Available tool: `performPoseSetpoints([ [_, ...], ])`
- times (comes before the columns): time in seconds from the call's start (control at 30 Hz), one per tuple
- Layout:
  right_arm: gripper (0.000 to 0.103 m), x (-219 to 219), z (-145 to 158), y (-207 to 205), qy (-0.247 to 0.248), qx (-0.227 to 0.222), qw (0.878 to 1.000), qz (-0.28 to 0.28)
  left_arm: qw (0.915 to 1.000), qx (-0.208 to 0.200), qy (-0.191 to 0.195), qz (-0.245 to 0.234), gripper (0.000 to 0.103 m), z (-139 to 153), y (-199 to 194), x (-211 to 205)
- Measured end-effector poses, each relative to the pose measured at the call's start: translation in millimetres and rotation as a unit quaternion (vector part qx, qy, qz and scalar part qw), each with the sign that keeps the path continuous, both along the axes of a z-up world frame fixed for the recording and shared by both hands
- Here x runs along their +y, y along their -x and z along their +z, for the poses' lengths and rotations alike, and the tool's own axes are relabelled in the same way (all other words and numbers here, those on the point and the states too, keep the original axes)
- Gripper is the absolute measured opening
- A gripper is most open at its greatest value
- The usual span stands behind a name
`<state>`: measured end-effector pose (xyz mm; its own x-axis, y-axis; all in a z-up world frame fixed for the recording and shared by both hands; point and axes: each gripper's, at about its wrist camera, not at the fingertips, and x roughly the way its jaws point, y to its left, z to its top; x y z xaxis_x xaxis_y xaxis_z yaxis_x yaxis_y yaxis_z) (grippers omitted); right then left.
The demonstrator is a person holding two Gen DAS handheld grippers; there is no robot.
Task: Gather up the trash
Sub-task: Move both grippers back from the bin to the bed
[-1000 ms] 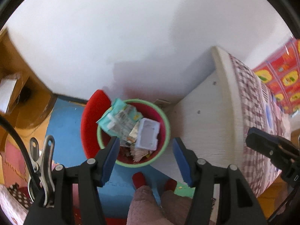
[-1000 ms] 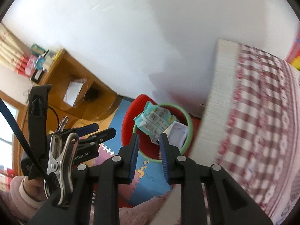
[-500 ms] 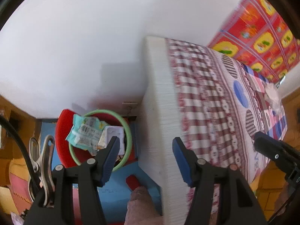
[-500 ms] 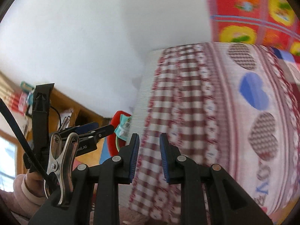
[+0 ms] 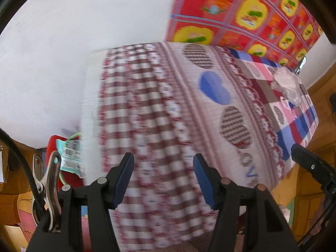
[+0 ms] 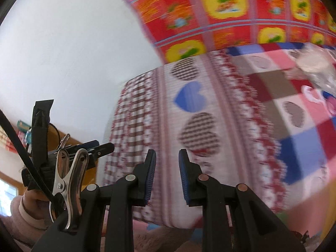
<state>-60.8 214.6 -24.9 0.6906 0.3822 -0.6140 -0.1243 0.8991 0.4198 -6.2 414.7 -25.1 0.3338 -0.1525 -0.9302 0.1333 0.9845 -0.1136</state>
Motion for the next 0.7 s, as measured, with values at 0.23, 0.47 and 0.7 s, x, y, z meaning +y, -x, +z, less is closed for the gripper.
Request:
performPoseSetpoints([
  [0.23,0.023,-84.6,-12.9,25.9,-0.008,-0.003,1.000,-0.024,0.9999,-0.001,-0.012,-0.006,0.061,3.0,13.9,-78.3],
  [0.47,0.023,-167.4,-21.2,50.1,-0.011,-0.010,0.998,-0.056,0.9996,-0.006,-0.016,-0.024,0.061,8.0,23.2,-148.4],
  [0.7,0.023,-229.6,-19.0,71.4,-0.025,-0.022,0.994,-0.103,0.9976,-0.017,-0.015,-0.065,0.061,19.8,20.5,-209.3],
])
